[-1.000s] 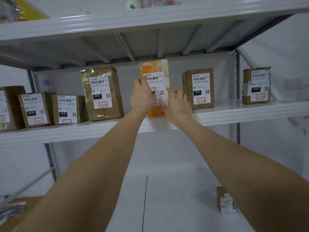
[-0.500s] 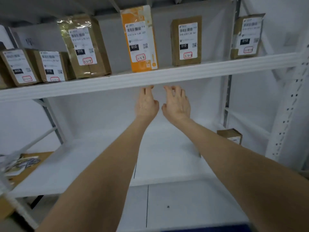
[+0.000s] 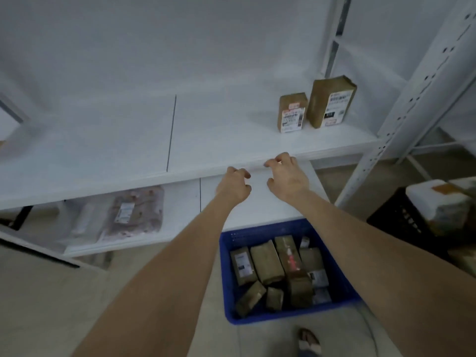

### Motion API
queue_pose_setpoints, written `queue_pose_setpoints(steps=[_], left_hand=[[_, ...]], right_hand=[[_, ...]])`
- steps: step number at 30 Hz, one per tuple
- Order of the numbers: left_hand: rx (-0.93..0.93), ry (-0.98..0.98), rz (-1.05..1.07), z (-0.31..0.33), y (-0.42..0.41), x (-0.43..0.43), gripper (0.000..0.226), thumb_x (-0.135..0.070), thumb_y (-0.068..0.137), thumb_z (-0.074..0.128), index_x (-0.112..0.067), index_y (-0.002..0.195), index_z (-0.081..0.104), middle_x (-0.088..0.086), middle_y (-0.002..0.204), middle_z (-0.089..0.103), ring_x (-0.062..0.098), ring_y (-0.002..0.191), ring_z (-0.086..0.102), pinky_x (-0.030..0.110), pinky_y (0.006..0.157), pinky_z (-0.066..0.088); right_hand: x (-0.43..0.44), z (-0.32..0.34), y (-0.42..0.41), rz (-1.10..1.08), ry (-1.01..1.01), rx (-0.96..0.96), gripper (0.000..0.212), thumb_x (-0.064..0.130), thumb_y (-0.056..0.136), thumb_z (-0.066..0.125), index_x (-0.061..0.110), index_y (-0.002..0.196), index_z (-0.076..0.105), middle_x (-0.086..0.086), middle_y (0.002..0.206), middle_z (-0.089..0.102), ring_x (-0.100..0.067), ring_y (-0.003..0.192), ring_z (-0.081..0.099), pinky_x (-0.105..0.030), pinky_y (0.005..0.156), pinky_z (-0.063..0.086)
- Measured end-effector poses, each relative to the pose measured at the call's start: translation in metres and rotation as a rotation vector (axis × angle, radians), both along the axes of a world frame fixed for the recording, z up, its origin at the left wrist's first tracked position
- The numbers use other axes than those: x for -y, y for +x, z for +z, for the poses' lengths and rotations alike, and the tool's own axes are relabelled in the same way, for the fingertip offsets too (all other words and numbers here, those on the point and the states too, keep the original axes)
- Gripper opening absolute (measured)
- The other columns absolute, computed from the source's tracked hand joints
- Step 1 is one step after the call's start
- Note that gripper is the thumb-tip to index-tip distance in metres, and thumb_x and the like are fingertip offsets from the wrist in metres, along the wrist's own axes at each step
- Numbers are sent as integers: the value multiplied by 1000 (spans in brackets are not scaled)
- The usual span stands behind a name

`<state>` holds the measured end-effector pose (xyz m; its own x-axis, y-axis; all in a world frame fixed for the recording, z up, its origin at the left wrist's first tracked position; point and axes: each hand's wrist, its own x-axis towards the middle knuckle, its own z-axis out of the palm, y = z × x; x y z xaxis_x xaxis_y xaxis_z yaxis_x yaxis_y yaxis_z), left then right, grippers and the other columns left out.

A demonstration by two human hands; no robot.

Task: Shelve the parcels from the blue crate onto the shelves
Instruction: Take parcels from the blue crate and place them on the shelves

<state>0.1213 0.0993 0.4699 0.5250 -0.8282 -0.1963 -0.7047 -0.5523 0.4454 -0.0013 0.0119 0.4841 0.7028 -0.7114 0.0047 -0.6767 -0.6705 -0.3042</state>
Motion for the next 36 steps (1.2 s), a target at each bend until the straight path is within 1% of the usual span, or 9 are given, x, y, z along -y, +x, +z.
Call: queue_pose_setpoints(steps=[5, 12, 15, 20, 23, 27, 31, 34, 36], left_hand=[[-103, 202, -4, -76, -21, 14, 47, -20, 94, 52, -11, 138, 41, 15, 141, 32, 30, 111, 54, 38, 95, 45], [-199, 391, 80, -192, -73, 58, 42, -19, 95, 51, -3, 133, 42, 18, 133, 42, 30, 115, 49, 34, 90, 42], [-277, 441, 127, -245, -102, 82, 46, -17, 93, 51, -4, 136, 39, 17, 136, 41, 31, 117, 48, 35, 91, 41], [-414, 473, 216, -323, -140, 101, 51, -15, 93, 50, -9, 142, 35, 12, 143, 38, 29, 126, 45, 37, 98, 44], [-459, 520, 246, -380, -150, 99, 50, -14, 94, 50, -8, 141, 34, 14, 143, 37, 31, 127, 43, 38, 100, 43], [-490, 586, 249, -461, -158, 97, 47, -7, 94, 45, -7, 140, 36, 18, 139, 40, 34, 124, 44, 39, 98, 42], [-534, 587, 272, -544, -170, 89, 36, -12, 96, 40, -2, 130, 45, 21, 128, 52, 35, 113, 54, 43, 94, 46], [-576, 596, 315, -600, -179, 80, 35, -17, 98, 39, -2, 128, 48, 19, 126, 56, 35, 113, 54, 38, 93, 45], [-673, 608, 404, -632, -181, 77, 34, -19, 99, 38, -1, 125, 50, 19, 124, 57, 35, 115, 53, 36, 91, 42]], right_hand=[[29, -77, -27, 20, 97, -73, 39, 16, 94, 51, 19, 133, 50, -7, 139, 33, -24, 128, 31, -34, 95, 41], [78, -203, -73, 5, 339, -151, 53, 14, 92, 54, 16, 141, 36, -9, 139, 31, -28, 126, 33, -38, 89, 45], [101, -257, -98, -64, 416, -143, 57, 16, 93, 52, 16, 145, 29, -11, 143, 28, -32, 127, 33, -42, 95, 41], [126, -338, -123, -207, 632, -174, 73, 42, 93, 56, 22, 151, 17, -17, 149, 21, -35, 133, 29, -42, 106, 33], [128, -391, -133, -204, 752, -244, 73, 30, 89, 66, 16, 147, 25, -18, 144, 32, -33, 130, 34, -37, 103, 33], [115, -486, -138, -152, 844, -441, 112, 54, 62, 75, 37, 150, 8, -10, 157, 19, -33, 143, 15, -50, 113, 26], [98, -575, -148, -164, 908, -581, 113, 40, 71, 81, 30, 153, 4, -6, 159, -1, -33, 142, 19, -45, 110, 33], [88, -635, -150, -324, 1053, -543, 125, 54, 59, 82, 30, 153, 4, -7, 158, 10, -33, 141, 23, -42, 113, 29], [85, -671, -152, -449, 1121, -477, 116, 56, 64, 79, 22, 153, 13, -10, 155, 25, -33, 138, 30, -41, 113, 30]])
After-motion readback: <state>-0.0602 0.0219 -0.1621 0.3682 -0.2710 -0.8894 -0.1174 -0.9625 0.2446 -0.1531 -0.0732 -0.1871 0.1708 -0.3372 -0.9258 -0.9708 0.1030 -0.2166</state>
